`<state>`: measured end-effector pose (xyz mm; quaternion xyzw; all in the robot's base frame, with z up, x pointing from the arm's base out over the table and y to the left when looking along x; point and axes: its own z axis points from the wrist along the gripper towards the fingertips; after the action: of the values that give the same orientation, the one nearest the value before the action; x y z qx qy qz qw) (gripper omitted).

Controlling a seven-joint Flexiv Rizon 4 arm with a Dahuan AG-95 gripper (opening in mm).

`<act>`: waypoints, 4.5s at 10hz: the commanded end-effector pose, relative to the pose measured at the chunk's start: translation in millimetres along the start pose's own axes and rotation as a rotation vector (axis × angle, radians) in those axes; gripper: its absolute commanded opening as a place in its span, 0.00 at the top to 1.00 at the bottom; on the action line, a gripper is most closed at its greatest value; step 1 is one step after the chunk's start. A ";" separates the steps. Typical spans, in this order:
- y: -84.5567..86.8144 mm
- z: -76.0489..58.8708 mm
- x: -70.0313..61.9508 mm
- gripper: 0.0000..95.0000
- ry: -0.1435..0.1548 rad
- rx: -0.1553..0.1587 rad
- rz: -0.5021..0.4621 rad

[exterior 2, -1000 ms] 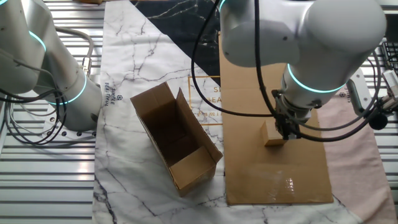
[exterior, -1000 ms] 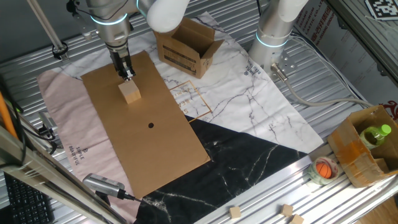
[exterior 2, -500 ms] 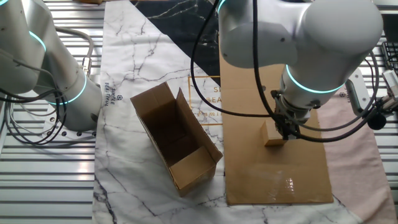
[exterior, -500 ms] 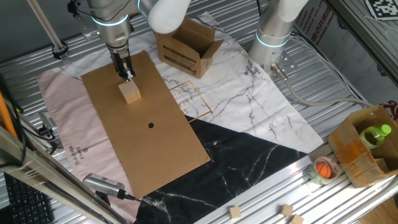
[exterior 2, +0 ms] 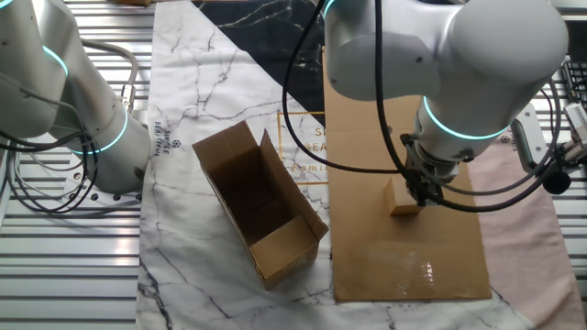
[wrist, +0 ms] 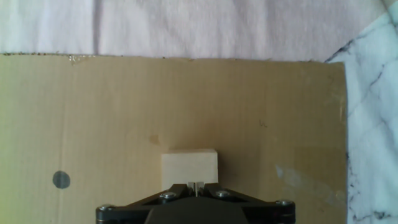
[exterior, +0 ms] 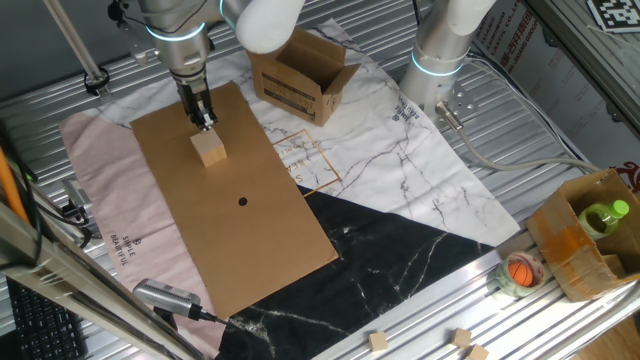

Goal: Hold a small block with the gripper and sweep it from left to right on the table

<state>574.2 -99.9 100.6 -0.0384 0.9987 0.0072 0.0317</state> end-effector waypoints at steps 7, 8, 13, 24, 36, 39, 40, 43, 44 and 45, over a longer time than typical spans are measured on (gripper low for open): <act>0.2 0.8 0.3 0.40 -0.008 0.005 -0.017; 0.1 1.6 0.2 0.40 -0.007 0.006 -0.018; 1.8 6.8 -1.1 0.40 -0.009 0.006 -0.016; 1.9 17.5 -2.4 0.20 -0.004 -0.003 0.028; 6.4 29.4 -4.6 0.20 -0.004 -0.002 0.033; 6.3 34.4 -4.7 0.20 -0.005 -0.002 0.033; 6.3 35.2 -4.7 0.20 -0.004 -0.002 0.034; 6.2 38.2 -4.7 0.20 -0.004 -0.002 0.037; 6.2 39.6 -4.7 0.20 -0.003 -0.001 0.038; 6.2 40.2 -4.7 0.20 -0.002 -0.001 0.038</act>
<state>580.8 -92.6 60.1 -0.0193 0.9993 0.0083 0.0322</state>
